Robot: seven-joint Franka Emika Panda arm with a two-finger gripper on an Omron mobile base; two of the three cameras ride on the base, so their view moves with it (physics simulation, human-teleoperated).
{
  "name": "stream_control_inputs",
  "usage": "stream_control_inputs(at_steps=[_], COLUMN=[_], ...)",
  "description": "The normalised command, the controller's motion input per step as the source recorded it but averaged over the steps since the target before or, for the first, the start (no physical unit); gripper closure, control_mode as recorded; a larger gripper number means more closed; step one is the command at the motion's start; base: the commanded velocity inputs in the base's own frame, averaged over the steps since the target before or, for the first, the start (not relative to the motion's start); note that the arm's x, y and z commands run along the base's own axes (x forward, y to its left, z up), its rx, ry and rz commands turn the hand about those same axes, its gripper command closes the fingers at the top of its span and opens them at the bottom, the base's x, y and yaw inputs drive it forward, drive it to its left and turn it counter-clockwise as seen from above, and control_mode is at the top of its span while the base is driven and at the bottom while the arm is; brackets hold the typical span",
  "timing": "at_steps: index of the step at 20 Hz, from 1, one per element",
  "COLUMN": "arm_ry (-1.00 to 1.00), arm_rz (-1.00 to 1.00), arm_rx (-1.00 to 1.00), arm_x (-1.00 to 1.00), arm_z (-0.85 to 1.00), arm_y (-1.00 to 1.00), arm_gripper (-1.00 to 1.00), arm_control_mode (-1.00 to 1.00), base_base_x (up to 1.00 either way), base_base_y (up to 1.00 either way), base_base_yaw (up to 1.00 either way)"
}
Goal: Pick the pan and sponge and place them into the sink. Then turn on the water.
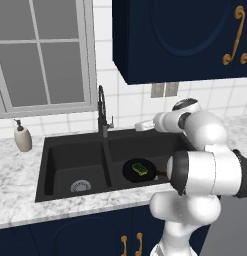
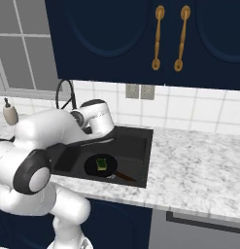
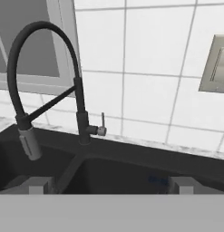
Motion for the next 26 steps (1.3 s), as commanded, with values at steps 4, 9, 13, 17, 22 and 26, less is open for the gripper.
stream_control_inputs(at_steps=[4,9,13,17,22,26], arm_ry=[-0.04,0.05,0.03,0.0,0.01,0.09], arm_rz=[0.11,0.19,0.21,0.22,0.2,0.19], arm_rx=[0.1,0.02,0.0,0.0,0.05,0.15], arm_x=[0.51,0.46,0.37,0.31,0.44,0.53], arm_z=[0.0,-0.02,-0.08,-0.11,-0.08,0.0], arm_y=[-0.33,-0.03,0.0,0.0,0.0,-0.1], arm_gripper=[-1.0,-1.0,-1.0,-1.0,-1.0,-1.0], arm_control_mode=[-1.0,-1.0,-1.0,-1.0,-1.0,-1.0], base_base_x=[0.0,0.0,0.0,0.0,0.0,0.0], base_base_y=[0.0,0.0,0.0,0.0,0.0,0.0], base_base_yaw=[0.0,0.0,0.0,0.0,0.0,0.0])
